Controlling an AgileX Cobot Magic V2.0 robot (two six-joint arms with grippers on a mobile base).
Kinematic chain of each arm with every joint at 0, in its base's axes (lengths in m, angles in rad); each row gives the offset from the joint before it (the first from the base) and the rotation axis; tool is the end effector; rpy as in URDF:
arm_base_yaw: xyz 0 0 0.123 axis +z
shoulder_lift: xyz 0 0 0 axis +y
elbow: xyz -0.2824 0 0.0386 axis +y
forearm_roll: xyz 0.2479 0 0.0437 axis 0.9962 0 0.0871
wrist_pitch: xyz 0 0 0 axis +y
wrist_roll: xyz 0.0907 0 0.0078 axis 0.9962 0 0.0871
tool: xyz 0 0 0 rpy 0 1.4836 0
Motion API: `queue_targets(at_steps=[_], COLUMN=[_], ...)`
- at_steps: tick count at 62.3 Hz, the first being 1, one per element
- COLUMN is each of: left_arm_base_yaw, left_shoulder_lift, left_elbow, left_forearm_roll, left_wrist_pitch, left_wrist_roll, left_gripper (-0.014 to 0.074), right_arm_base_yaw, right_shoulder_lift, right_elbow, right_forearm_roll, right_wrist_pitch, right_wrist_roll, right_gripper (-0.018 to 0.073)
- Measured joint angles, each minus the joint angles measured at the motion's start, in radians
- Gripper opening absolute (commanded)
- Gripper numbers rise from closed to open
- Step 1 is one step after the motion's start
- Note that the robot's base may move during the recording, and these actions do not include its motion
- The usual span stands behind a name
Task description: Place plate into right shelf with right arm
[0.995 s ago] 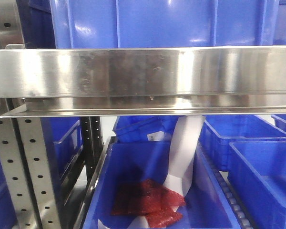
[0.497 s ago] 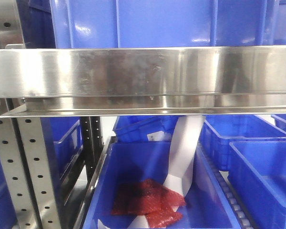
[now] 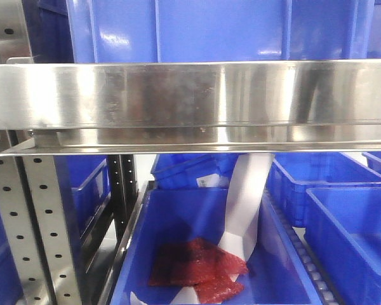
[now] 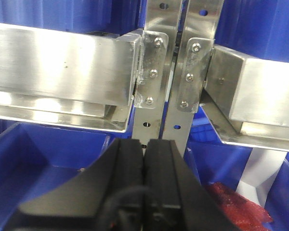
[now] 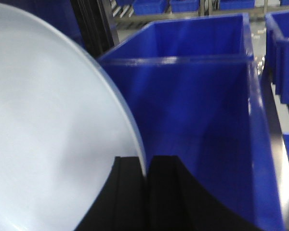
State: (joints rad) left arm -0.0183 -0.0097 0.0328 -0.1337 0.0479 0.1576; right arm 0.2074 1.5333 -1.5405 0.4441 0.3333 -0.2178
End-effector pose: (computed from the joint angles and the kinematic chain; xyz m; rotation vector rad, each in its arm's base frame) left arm 0.0571 -0.0016 0.1982 0.0379 1.5537 -0.0004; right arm 0.3533 0.0875 0.4334 -0.1051 1.7937 0.4215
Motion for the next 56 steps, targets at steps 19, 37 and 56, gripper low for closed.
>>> queue_targets(at_steps=[19, 37, 56], left_arm_base_yaw=[0.000, 0.000, 0.000], left_shoulder_lift=[0.000, 0.000, 0.000], left_elbow=[0.000, 0.000, 0.000], left_forearm_roll=[0.000, 0.000, 0.000], left_wrist_pitch=[0.000, 0.000, 0.000], left_wrist_roll=[0.000, 0.000, 0.000], left_gripper=[-0.0128, -0.0128, -0.0128], right_arm_base_yaw=[0.001, -0.034, -0.113], right_shoulder_lift=[0.012, 0.012, -0.216], right_elbow=[-0.005, -0.005, 0.169], right_forearm_roll=[0.009, 0.014, -0.073], right_wrist_pitch=[0.031, 0.025, 0.013], right_wrist_roll=[0.000, 0.000, -0.025], right_gripper=[0.0418, 0.0054, 0.0054])
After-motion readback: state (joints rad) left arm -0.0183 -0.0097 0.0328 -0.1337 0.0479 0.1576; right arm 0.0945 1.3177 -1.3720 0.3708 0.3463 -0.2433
